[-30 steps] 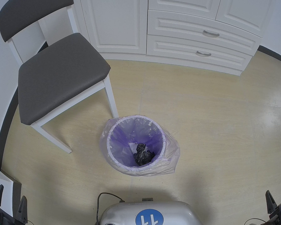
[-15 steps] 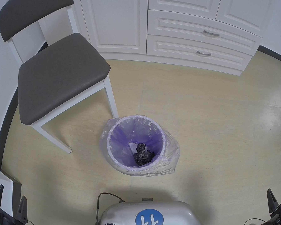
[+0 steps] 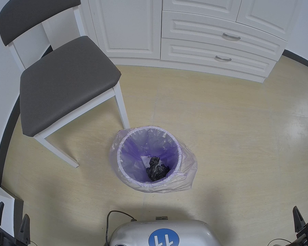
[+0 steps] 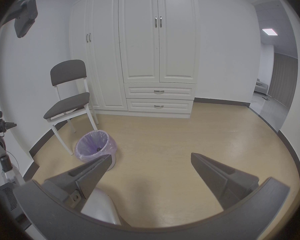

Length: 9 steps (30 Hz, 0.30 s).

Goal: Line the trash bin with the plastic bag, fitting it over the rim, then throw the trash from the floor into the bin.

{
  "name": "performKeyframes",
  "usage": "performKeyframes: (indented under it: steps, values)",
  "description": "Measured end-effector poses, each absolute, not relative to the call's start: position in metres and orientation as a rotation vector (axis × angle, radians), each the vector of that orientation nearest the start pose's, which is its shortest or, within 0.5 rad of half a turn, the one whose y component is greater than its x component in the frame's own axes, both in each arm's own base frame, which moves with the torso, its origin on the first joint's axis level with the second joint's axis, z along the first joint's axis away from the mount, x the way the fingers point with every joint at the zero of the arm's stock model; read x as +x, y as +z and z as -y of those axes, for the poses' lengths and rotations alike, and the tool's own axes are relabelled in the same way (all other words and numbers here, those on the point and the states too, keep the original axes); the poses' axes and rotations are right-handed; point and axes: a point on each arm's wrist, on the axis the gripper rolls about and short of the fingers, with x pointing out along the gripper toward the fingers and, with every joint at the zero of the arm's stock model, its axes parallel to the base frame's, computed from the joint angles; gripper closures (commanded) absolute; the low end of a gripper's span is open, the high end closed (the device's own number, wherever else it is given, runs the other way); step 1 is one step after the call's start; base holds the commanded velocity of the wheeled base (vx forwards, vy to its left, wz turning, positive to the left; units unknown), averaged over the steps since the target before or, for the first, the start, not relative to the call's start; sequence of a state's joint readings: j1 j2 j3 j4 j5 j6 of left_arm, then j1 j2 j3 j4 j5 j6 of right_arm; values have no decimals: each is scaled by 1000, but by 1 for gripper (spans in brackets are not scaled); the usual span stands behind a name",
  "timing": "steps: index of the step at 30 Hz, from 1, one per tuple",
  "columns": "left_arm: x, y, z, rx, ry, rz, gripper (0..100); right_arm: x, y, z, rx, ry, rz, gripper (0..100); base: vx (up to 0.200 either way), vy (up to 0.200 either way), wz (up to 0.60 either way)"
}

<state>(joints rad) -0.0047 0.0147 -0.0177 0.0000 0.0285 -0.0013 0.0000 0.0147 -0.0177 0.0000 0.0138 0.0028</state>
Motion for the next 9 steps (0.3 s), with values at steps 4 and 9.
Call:
performKeyframes:
  steps: [4, 9]
  values:
    - [-23, 81, -1, -1, 24, 3, 0, -23, 81, 0, 2, 14, 3, 0, 0, 0, 0]
    - [-23, 81, -1, -1, 24, 3, 0, -23, 81, 0, 2, 14, 3, 0, 0, 0, 0]
